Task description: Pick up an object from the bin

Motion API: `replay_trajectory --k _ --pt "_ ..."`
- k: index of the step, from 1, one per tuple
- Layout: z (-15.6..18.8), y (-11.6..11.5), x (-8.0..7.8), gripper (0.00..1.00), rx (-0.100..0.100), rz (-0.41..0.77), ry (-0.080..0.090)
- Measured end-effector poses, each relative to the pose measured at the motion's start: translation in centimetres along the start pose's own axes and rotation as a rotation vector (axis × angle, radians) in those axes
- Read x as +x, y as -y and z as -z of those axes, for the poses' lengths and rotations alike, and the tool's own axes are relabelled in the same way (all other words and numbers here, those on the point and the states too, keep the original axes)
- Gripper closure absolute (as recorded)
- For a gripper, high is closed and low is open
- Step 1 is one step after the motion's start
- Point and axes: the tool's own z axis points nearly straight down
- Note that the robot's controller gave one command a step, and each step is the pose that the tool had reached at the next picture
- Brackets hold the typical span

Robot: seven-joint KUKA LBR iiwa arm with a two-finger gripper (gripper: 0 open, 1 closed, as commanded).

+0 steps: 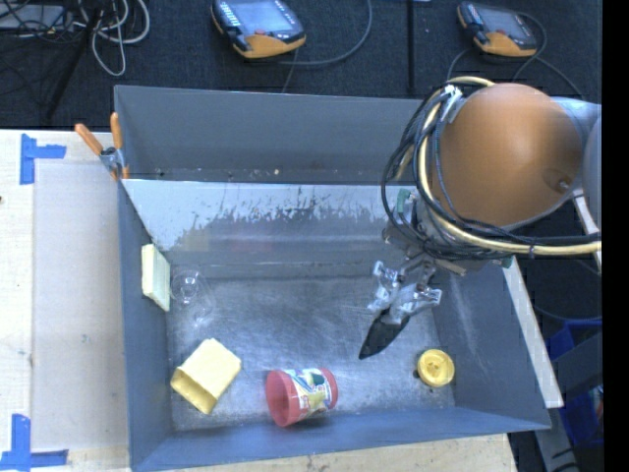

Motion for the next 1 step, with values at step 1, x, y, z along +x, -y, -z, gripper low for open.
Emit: replay_trajectory --k 1 --pt "-0.01 0.0 0.01 1.0 0.0 0.0 0.0"
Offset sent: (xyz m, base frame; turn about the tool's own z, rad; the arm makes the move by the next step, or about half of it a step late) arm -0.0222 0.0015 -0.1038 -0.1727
